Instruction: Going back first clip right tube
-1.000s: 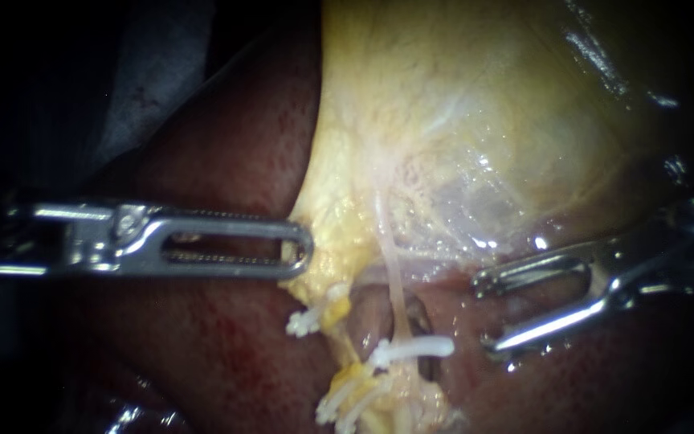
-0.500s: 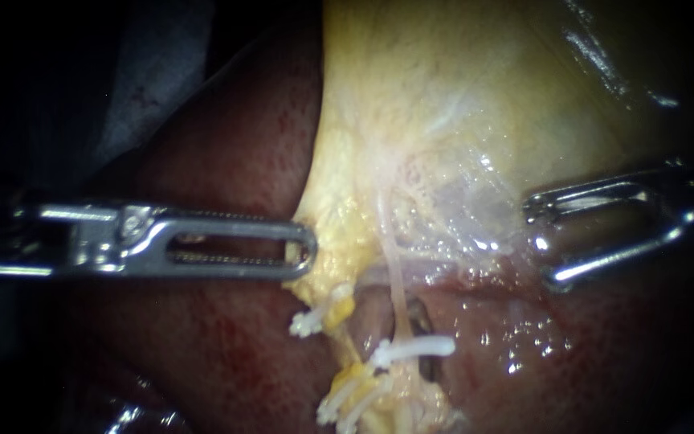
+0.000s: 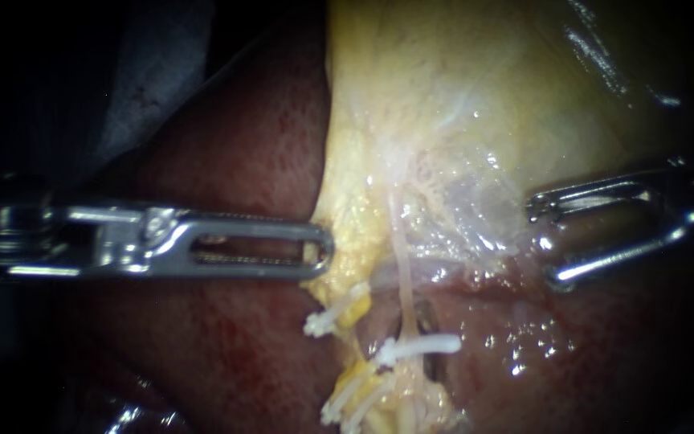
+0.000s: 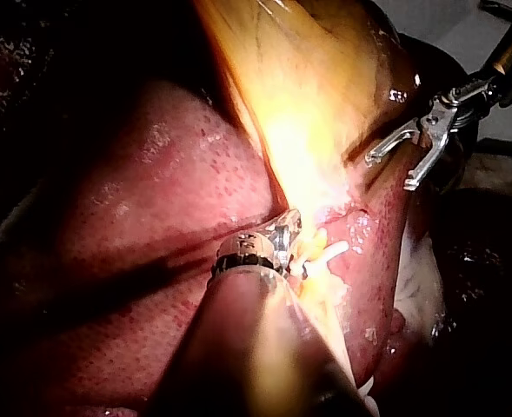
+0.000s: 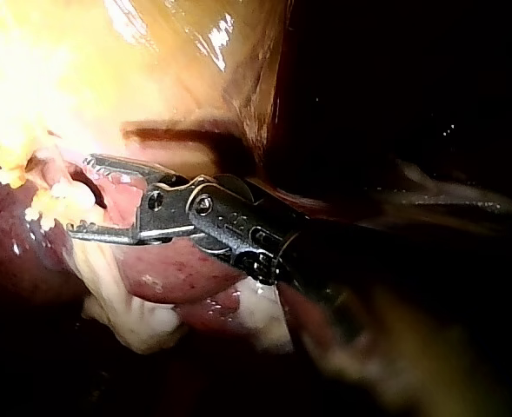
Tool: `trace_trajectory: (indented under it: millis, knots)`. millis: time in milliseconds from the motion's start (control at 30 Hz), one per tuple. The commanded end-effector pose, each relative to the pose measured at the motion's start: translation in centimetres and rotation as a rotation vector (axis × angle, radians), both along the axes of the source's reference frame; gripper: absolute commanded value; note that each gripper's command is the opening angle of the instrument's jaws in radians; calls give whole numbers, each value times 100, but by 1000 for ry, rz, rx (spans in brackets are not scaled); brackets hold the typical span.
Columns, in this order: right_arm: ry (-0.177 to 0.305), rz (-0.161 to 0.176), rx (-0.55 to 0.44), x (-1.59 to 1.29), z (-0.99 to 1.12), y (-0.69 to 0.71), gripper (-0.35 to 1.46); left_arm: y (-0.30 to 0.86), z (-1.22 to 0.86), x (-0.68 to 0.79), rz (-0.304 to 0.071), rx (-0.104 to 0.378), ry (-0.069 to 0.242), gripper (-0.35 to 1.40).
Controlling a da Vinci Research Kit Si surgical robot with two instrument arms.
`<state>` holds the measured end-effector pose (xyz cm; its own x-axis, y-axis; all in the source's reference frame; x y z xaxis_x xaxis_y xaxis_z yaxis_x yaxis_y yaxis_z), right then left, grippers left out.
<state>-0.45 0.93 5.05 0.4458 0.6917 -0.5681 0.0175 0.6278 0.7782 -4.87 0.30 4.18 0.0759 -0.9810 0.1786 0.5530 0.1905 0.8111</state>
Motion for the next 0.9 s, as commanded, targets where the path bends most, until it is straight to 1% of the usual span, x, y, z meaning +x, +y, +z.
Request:
trace_trajectory:
  millis: [33, 167, 233, 333, 500, 900]
  knots:
    - [0, 0, 0, 0, 0, 0, 49, -1, 3, -2, 1, 0, 1, -35]
    - [0, 0, 0, -1, 0, 0, 49, -4, 14, -14, 9, 1, 0, -35]
    - [0, 0, 0, -2, 0, 0, 49, -5, 18, -20, 12, 1, -1, -35]
    - [0, -1, 0, -2, 0, 0, 49, -6, 20, -25, 15, 2, -4, -35]
    - [0, -1, 0, -2, 0, 0, 49, -5, 21, -27, 12, 7, -3, -35]
    - [0, 0, 0, -2, 1, 0, 49, -6, 21, -26, 14, 8, -1, -35]
